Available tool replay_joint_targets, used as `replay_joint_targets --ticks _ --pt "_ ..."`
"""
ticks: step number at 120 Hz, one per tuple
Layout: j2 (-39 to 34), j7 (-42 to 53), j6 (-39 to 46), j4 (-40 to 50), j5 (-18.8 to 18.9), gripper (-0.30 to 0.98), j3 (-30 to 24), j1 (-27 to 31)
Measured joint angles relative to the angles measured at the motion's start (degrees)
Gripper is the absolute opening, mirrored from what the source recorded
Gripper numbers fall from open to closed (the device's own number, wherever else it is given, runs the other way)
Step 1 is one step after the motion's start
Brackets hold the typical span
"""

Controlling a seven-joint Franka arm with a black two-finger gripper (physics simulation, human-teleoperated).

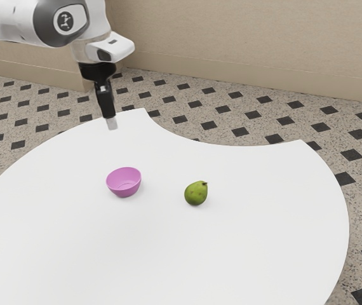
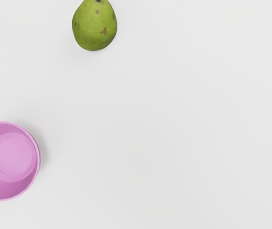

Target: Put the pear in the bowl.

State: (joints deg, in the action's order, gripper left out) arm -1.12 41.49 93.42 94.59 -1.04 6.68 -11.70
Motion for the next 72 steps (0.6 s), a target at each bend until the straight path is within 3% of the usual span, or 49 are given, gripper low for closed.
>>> replay_joint_targets --ticks 52,72 --pt "0.36 7.19 1.43 0.01 0.31 0.69 -0.04 1.04" --pt "4.30 10.17 4.66 0.22 -2.49 0.69 -0.09 2.23"
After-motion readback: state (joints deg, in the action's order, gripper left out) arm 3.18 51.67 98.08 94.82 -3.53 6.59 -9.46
